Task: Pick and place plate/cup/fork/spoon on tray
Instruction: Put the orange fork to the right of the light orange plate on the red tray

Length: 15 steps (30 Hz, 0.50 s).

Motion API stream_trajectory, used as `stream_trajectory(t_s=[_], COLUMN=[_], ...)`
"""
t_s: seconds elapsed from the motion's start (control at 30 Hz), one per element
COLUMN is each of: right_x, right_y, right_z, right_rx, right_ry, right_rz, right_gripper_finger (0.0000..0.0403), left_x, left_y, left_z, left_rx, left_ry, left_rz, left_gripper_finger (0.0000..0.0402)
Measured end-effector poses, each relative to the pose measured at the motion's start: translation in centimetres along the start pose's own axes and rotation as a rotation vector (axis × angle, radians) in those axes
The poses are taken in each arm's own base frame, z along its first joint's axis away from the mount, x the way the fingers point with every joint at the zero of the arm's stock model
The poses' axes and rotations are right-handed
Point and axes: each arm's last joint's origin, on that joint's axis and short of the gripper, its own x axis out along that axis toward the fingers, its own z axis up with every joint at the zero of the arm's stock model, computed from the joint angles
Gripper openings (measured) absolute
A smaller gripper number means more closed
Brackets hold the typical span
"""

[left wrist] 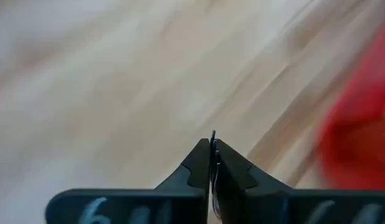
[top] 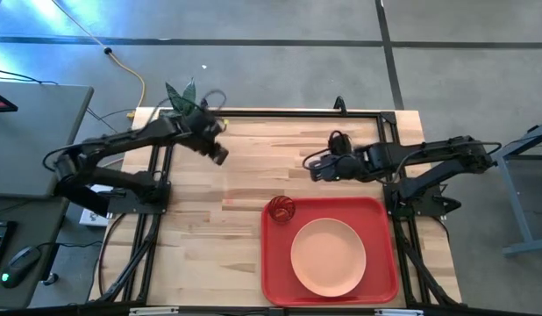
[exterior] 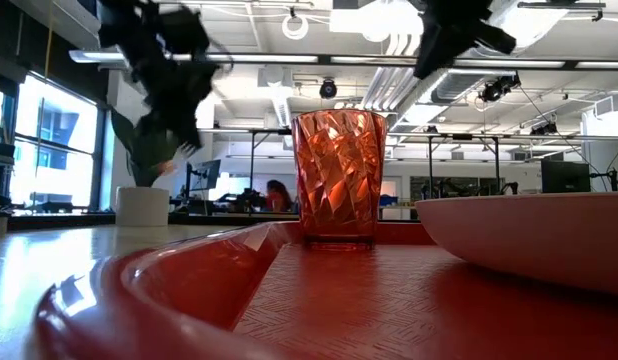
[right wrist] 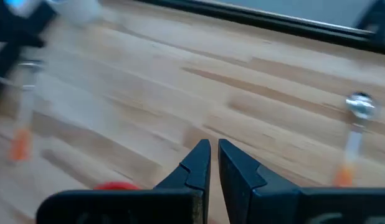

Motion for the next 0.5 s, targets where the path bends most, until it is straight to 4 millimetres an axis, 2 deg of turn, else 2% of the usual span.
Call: stream_trajectory(t_s=[0.17,0.27,0.4,0.5], right_x=[-0.1,-0.3,-0.5,-0.3], right_y=[1.6,2.3,3.0,3.4], right_z=[0.9,1.4,2.4,3.3], right_rx=[-0.008,-0.022,-0.043,-0.055], right_ry=[-0.08,-0.145,-0.215,-0.209], right_rz=[0.145,0.201,0.265,0.355], right_gripper_finger=[0.0024,0.0024,0.0036,0.007], left_x=[-3.7,-5.4,-6.6,-6.8], left_y=[-2.6,-3.8,-5.3,-6.1], left_z=[2.7,3.7,4.5,4.9], left_rx=[0.049,0.08,0.125,0.121], left_ry=[-0.316,-0.442,-0.552,-0.626], left_rz=[-0.156,-0.229,-0.311,-0.34], left_gripper_finger=[0.0002,0.0001,0.0001,0.0001])
